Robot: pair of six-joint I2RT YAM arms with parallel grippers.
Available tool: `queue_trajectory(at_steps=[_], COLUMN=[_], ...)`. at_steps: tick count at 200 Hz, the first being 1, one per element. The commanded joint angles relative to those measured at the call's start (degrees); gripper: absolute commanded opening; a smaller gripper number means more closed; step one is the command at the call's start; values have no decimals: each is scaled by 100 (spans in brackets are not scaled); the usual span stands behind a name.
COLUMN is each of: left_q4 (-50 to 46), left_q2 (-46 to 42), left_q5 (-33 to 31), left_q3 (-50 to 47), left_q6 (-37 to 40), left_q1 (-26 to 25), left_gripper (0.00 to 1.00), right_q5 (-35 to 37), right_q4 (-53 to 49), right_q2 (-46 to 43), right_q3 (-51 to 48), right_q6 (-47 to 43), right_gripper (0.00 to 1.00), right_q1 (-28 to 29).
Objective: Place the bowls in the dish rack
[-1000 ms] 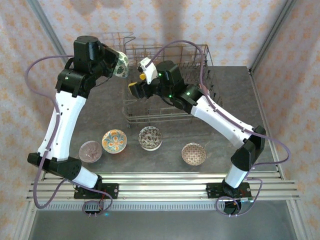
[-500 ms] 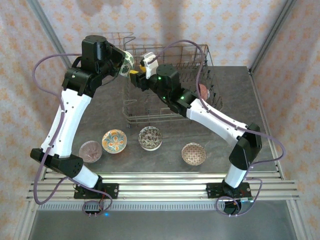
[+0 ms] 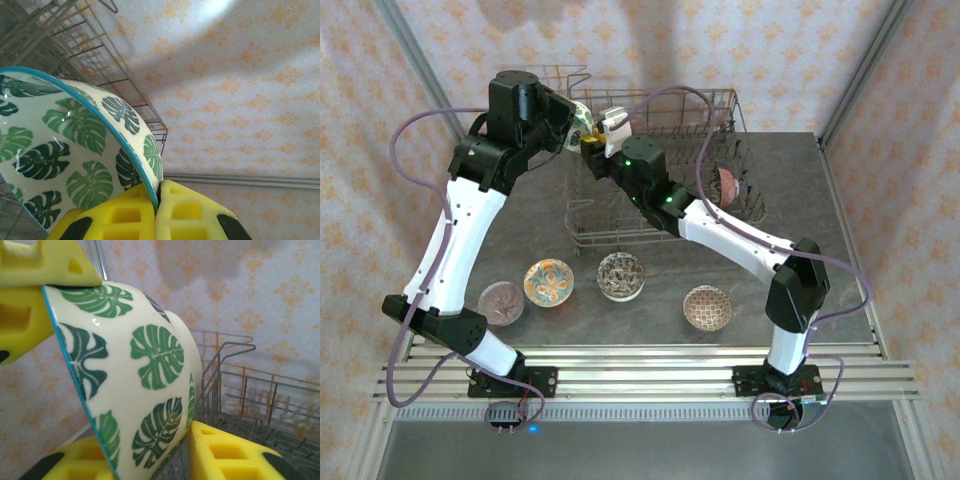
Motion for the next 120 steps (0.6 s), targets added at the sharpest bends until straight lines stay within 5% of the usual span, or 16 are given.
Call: queue_trajectory(at_steps=[1,68,120], left_q4=[201,343,211], left_q2=[46,-20,-39], left_q5=[-209,-165,-167], left_q3=[107,-253,-159], left_q6=[-114,-153,272], left_q1=[-49,-76,-110], left_gripper=[0,0,39], right_q5=[464,1594,2326], right_q4=[813,754,-206], right_q2=[-46,-38,24], right_q3=[-122,-44,456], right_q6=[104,-91,276], right_gripper=[23,0,0], right_q1=[28,132,121])
